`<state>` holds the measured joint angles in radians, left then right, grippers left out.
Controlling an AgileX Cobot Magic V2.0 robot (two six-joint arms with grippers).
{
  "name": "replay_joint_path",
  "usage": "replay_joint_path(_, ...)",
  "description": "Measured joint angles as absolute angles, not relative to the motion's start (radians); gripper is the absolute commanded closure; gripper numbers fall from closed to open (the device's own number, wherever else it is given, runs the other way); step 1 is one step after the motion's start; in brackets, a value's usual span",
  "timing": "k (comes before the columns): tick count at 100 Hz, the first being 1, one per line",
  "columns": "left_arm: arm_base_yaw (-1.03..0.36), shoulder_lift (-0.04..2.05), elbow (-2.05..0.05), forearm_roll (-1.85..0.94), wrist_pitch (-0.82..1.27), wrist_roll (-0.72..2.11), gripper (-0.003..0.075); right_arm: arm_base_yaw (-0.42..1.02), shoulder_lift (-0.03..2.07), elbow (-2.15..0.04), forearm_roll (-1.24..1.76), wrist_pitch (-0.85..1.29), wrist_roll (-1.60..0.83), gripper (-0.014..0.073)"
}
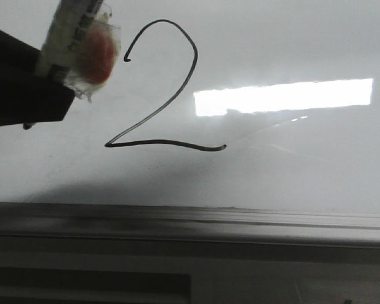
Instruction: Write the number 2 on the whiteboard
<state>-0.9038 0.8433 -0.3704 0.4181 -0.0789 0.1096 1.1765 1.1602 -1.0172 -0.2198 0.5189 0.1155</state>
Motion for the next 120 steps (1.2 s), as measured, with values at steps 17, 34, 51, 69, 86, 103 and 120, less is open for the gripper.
replay_joint_path(17,-0.904,0.843,-0.37,0.411,-0.079,0.111,0.0739,1.176,1.16,-1.017,-0.22,0.51,0.116,0.0363)
replay_joint_path(34,-0.885,0.845,-0.371,0.192,-0.067,0.099,0.074,1.172,1.162,-1.027,-0.308,0.506,0.13,0.0025)
replay_joint_path(51,-0.806,0.856,-0.373,-0.273,-0.051,0.093,0.074,1.153,1.121,-1.087,-0.436,0.539,0.163,0.0104)
replay_joint_path(69,-0.702,0.912,-0.385,-0.569,0.0,0.091,0.074,1.148,1.057,-1.12,-0.476,0.549,0.171,0.0133)
replay_joint_path(86,-0.679,0.98,-0.403,-0.617,0.046,0.09,0.074,1.148,1.039,-1.12,-0.478,0.567,0.194,0.0133)
replay_joint_path(103,-0.679,1.006,-0.42,-0.627,0.051,0.09,0.0738,1.148,1.039,-1.12,-0.478,0.608,0.206,0.0133)
replay_joint_path(120,-0.679,1.008,-0.425,-0.612,0.052,0.09,0.0661,1.148,1.039,-1.12,-0.478,0.619,0.208,0.0133)
